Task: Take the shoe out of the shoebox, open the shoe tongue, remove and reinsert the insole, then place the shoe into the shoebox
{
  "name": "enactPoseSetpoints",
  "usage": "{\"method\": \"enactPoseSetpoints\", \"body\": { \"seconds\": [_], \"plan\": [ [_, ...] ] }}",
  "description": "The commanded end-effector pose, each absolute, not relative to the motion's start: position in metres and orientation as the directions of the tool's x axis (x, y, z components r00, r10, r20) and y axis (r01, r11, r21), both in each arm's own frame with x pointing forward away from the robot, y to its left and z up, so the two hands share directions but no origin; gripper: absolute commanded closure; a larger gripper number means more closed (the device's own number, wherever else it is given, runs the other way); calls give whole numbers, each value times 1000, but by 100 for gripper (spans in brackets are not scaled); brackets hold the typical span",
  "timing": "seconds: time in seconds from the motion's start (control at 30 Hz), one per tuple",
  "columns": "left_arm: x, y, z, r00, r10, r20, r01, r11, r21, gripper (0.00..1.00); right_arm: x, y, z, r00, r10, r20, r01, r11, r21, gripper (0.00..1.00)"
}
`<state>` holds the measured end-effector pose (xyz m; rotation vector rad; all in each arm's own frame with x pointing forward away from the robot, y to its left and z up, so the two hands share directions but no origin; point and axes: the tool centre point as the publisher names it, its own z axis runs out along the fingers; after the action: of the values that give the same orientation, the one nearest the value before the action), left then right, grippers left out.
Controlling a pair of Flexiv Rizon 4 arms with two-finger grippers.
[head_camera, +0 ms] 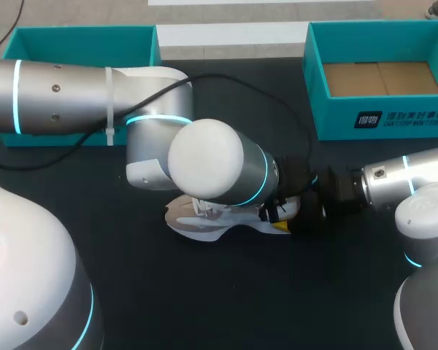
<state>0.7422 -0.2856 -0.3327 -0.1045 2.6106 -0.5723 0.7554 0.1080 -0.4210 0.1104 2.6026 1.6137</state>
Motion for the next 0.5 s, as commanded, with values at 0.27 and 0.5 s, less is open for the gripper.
{"method": "enactPoseSetpoints", "body": {
  "seconds": [0.27, 0.5],
  "plan": [
    [742, -279, -321, -893, -192, -406, 2, 902, -431, 100, 755, 111, -425, -994, 102, -27, 21, 446, 895, 100],
    [733, -275, -298, -909, -200, -366, -20, 897, -441, 100, 755, 111, -425, -994, 102, -27, 21, 446, 895, 100]
  ]
}}
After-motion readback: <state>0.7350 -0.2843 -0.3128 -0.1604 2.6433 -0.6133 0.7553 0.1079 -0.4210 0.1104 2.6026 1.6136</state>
